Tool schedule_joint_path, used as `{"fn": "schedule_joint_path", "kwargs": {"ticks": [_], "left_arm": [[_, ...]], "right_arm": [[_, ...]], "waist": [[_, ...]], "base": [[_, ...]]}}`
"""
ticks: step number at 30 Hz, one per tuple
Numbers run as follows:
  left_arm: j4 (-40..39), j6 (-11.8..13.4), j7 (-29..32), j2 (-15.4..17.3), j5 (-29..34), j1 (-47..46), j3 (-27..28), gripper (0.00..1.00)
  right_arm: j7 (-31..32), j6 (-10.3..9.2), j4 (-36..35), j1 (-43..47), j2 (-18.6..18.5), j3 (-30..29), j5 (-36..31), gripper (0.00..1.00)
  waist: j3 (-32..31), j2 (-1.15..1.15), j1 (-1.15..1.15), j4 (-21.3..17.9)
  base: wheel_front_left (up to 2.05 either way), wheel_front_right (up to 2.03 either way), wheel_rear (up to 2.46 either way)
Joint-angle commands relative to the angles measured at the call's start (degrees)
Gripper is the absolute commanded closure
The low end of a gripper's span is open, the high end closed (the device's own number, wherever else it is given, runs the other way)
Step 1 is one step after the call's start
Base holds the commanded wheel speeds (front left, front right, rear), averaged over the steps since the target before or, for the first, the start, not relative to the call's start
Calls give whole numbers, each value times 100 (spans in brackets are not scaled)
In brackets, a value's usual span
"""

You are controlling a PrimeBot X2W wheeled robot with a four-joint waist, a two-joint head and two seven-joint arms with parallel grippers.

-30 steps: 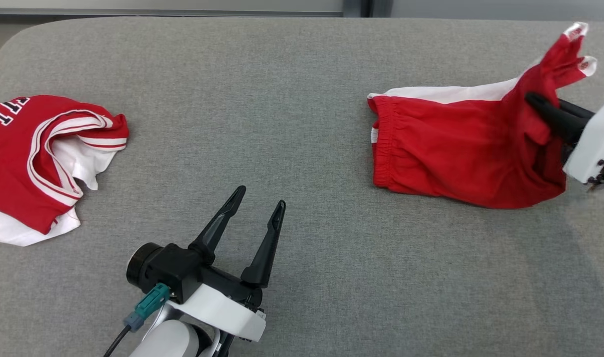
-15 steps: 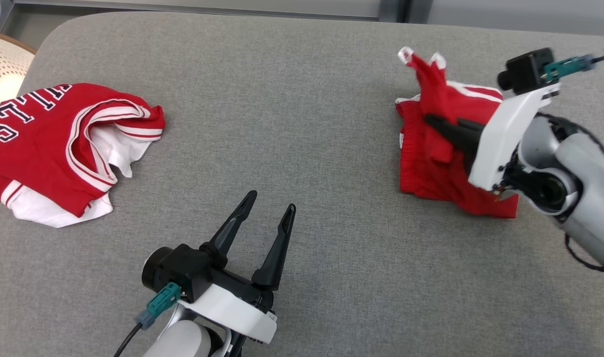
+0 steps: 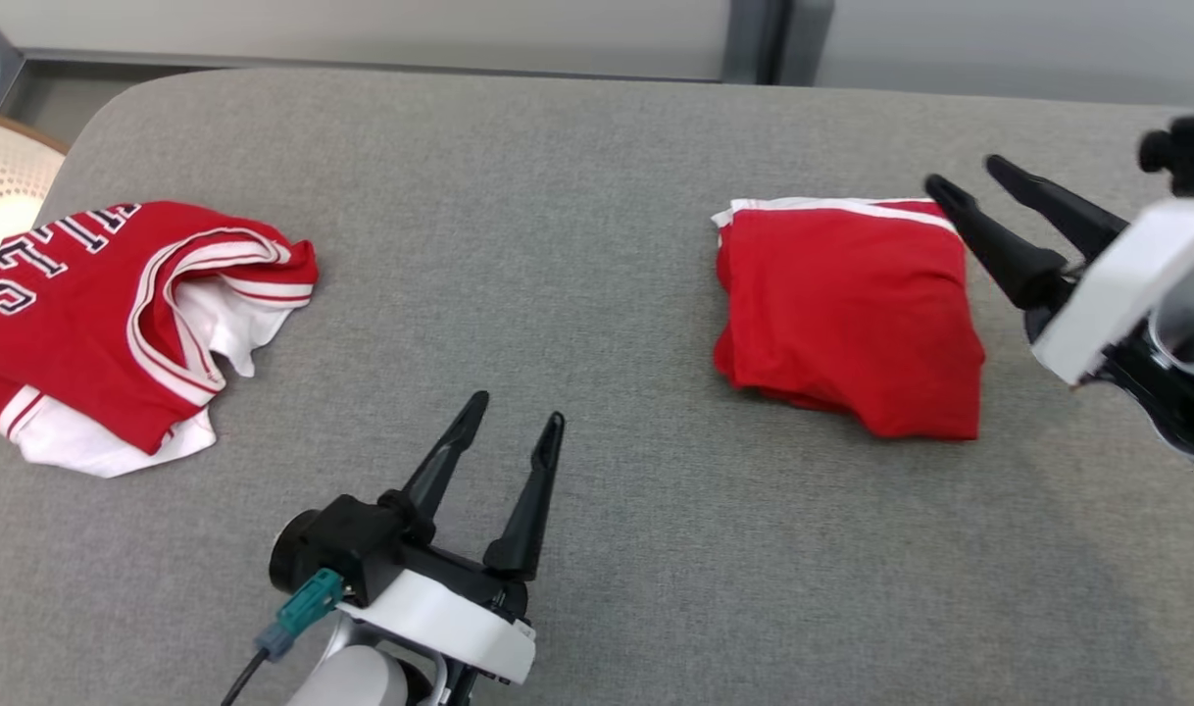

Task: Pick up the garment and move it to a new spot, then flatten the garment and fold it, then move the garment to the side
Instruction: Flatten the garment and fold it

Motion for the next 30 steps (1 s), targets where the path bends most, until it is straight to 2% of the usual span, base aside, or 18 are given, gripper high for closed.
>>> {"fn": "schedule_joint_path", "kwargs": {"ticks": [1,5,7,10,12,16,18,19,22,25,30], "left_arm": [[-21,63,-27,23,-21,77,128,0],[-103,174,-30,37,11,250,466,0],[-128,238,-31,32,113,394,663,0],[-77,303,-31,-59,221,627,970,0],[-70,283,-33,-141,379,757,1175,0],[-141,184,-26,-387,864,1091,1653,0],[-210,90,-26,-506,1093,1234,1877,0],[-210,90,-26,-506,1093,1234,1877,0],[-333,-82,-26,-637,1504,1404,2099,0],[-323,-205,-26,-723,1814,1612,2279,0],[-97,-301,-26,-788,2095,1849,2474,0]], "right_arm": [[-276,-9,-48,243,-133,-49,-263,0],[-1107,-9,226,787,-192,-261,-1001,0],[-1452,-8,513,1147,27,-485,-1323,0],[-1627,-9,869,1678,424,-975,-2097,0],[-1635,-9,854,2069,770,-1824,-2751,0],[-1620,-9,285,3401,1680,-3692,-4419,0],[-1620,-9,-164,4039,2151,-4422,-5227,0],[-1620,-9,-164,4039,2151,-4422,-5227,0],[-1621,-9,-855,4841,2864,-5230,-6126,0],[-1621,-10,-1338,5422,3374,-5661,-6690,0],[-1621,-9,-1414,5974,3660,-5737,-7011,0]], "waist": [[-135,0,0,-154],[-354,0,0,-367],[-499,0,0,-469],[-725,0,0,-563],[-867,0,0,-595],[-1145,0,0,-594],[-1264,0,0,-580],[-1264,0,0,-580],[-1335,0,0,-563],[-1392,0,0,-566],[-1503,0,0,-636]], "base": [[0,0,0],[0,0,0],[0,0,0],[0,0,0],[0,0,0],[0,0,0],[0,0,0],[0,0,0],[0,0,0],[0,0,0],[0,0,0]]}}
